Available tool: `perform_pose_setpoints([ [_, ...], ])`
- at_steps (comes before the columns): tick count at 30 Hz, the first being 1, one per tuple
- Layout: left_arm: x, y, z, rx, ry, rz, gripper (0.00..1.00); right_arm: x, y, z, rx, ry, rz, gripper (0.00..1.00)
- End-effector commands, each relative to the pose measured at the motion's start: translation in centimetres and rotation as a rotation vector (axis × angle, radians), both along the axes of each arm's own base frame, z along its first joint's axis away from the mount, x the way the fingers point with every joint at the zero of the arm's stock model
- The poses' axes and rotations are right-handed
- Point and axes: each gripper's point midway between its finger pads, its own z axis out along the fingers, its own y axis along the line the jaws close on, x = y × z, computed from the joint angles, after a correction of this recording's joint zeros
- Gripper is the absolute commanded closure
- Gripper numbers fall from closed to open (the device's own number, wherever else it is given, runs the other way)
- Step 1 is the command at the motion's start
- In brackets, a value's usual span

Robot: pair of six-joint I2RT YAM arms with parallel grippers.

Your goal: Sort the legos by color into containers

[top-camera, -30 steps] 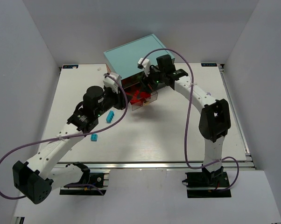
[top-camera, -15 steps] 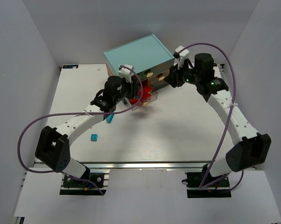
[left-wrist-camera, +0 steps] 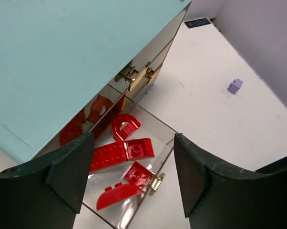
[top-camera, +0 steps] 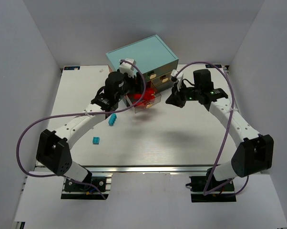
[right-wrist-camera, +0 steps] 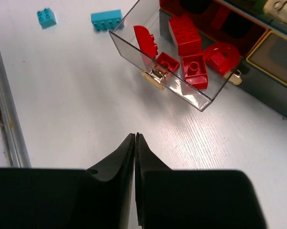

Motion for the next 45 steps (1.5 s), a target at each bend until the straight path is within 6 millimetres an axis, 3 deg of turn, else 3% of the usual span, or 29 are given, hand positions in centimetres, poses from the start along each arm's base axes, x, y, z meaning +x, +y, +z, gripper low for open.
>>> perform_pose_setpoints([
  [1,-2.0,1.0,5.6,-0.102,-0.057,-0.001,0.24,0.3,0.8,-2.0,-0.056,-0.010,0.089,0.94],
  [3,-3.7,2.4,6.8,-0.122,-0.046,0.025,0.41,0.8,1.3,-3.0,-0.116,-0.009,0.097,1.00],
  [5,-5.0,4.4,5.6,-0.129,0.003,0.096,0.59,1.1,2.4,-4.9,-0.175,-0.005,0.113,1.00],
  [6,-6.5,5.8,7.1,-0.163,-0.020,0.124,0.71,1.5,2.8,-5.3,-0.194,-0.023,0.111,1.00],
  [8,-8.1,8.4,4.8,-0.168,0.042,0.221,0.74,2.0,3.9,-6.8,-0.247,-0.042,0.104,1.00],
  [9,-9.7,9.9,5.9,-0.201,0.019,0.243,0.71,2.9,4.5,-7.5,-0.260,-0.051,0.098,1.00],
  [11,-11.3,12.1,3.4,-0.204,0.087,0.332,0.62,4.1,5.7,-7.5,-0.294,-0.078,0.060,1.00],
  [12,-12.5,13.2,4.0,-0.238,0.078,0.352,0.48,4.8,6.2,-8.8,-0.321,-0.068,0.047,1.00],
  [15,-14.5,14.8,1.7,-0.267,0.158,0.410,0.34,6.9,6.8,-9.3,-0.368,-0.084,-0.030,1.00],
  [16,-15.4,15.2,1.3,-0.292,0.189,0.423,0.26,8.6,7.0,-9.2,-0.376,-0.111,-0.079,1.00],
  [19,-16.5,15.5,0.0,-0.330,0.247,0.440,0.19,11.3,7.8,-8.5,-0.364,-0.168,-0.185,1.00],
  [26,-17.9,16.0,-3.3,-0.407,0.334,0.482,0.16,15.0,9.4,-7.6,-0.309,-0.244,-0.294,1.00],
  [36,-18.1,16.5,-7.7,-0.436,0.473,0.615,0.15,17.5,11.2,-7.4,-0.195,-0.365,-0.318,1.00],
  [42,-18.6,16.7,-10.1,-0.442,0.574,0.691,0.15,17.2,11.0,-6.4,-0.131,-0.429,-0.311,1.00],
  [45,-19.0,17.4,-11.6,-0.443,0.620,0.768,0.17,16.4,10.9,-6.9,-0.121,-0.436,-0.280,1.00],
])
